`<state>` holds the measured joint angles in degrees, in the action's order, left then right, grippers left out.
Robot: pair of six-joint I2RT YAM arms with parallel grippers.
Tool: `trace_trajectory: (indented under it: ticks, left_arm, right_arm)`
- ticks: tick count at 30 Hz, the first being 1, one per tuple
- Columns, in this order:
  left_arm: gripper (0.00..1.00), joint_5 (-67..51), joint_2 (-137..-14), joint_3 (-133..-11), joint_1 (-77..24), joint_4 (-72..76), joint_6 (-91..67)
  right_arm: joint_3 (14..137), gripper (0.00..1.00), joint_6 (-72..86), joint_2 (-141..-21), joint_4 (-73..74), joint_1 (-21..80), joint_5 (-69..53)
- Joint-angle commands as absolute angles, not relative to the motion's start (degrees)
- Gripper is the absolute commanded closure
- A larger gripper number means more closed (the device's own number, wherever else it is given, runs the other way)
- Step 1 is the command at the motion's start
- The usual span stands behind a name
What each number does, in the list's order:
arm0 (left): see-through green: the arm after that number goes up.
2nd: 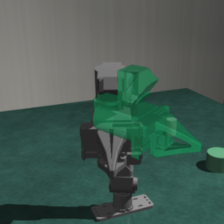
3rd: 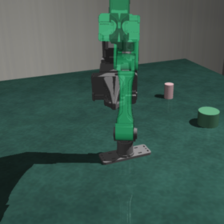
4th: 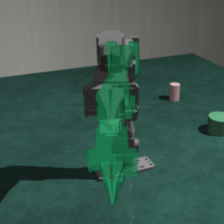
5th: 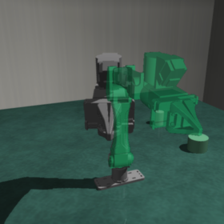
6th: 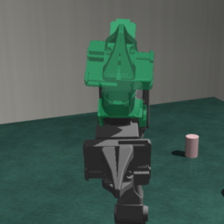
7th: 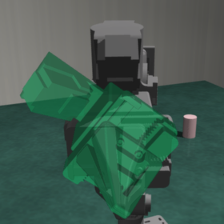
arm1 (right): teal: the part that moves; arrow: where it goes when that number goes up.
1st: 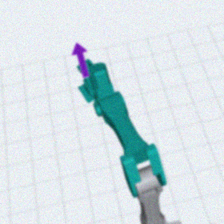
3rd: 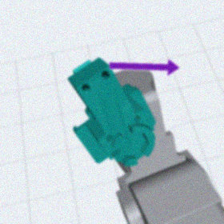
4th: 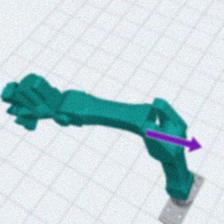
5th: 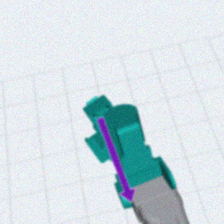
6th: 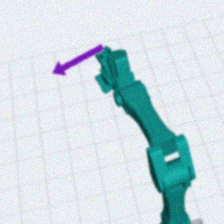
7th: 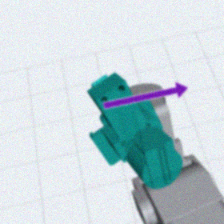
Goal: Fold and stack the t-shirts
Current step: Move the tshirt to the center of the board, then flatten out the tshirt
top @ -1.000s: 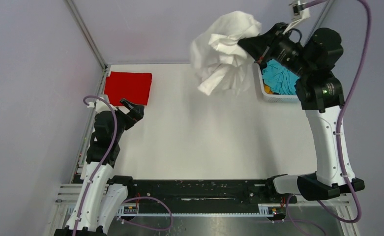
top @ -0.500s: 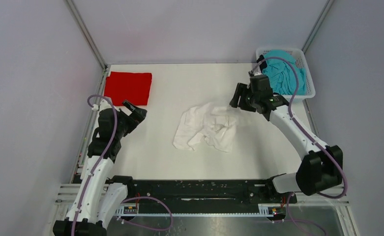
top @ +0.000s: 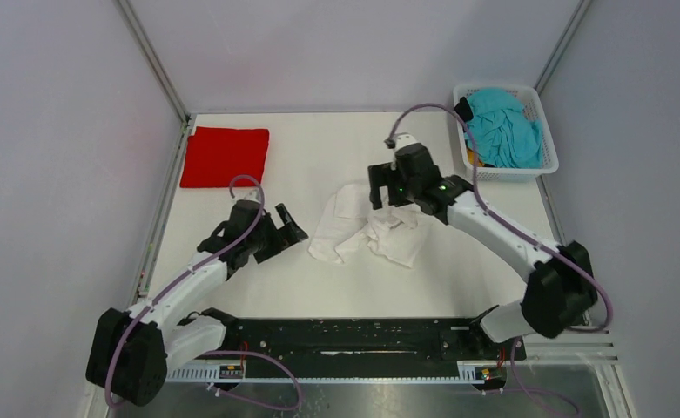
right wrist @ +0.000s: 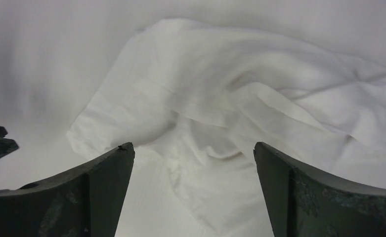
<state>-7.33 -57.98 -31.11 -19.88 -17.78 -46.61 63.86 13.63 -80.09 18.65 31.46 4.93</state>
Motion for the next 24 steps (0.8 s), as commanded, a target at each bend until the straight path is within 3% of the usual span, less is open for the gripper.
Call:
trace_trajectory:
  ticks: [1, 9, 12, 17, 19, 24]
  left_arm:
    - [0.01, -7.8, -60.8, -30.1, -23.0, -12.0, -47.0]
    - [0.01, -7.4, -70.7, -31.2, -26.9, -5.5, -48.3]
    - [0.05, -7.2, -75.6, -32.8, -28.6, -3.9, -48.7]
    - [0.33, -5.6, -84.1, -37.0, -31.1, -3.7, -48.7]
    - [0.44, -6.1, -86.7, -38.4, -32.0, -4.0, -48.4]
    - [0.71, -3.5, -89.9, -40.1, -34.4, -5.8, -48.5]
  right_arm:
    - [72.2, 0.01, 9.7, -92.1, 16.5, 38.6, 6.8]
    - [91.7, 0.06, 8.4, -115.4, 24.2, 43.7, 9.5]
    - [95.8, 0.07, 9.1, -120.2, 26.9, 43.8, 10.5]
    - [97.8, 0.1, 10.4, -124.0, 28.5, 43.7, 10.8]
    - [98.6, 0.2, 10.7, -124.8, 30.1, 43.8, 11.7]
    - [100.0, 0.3, 11.0, -125.7, 33.4, 43.7, 14.1]
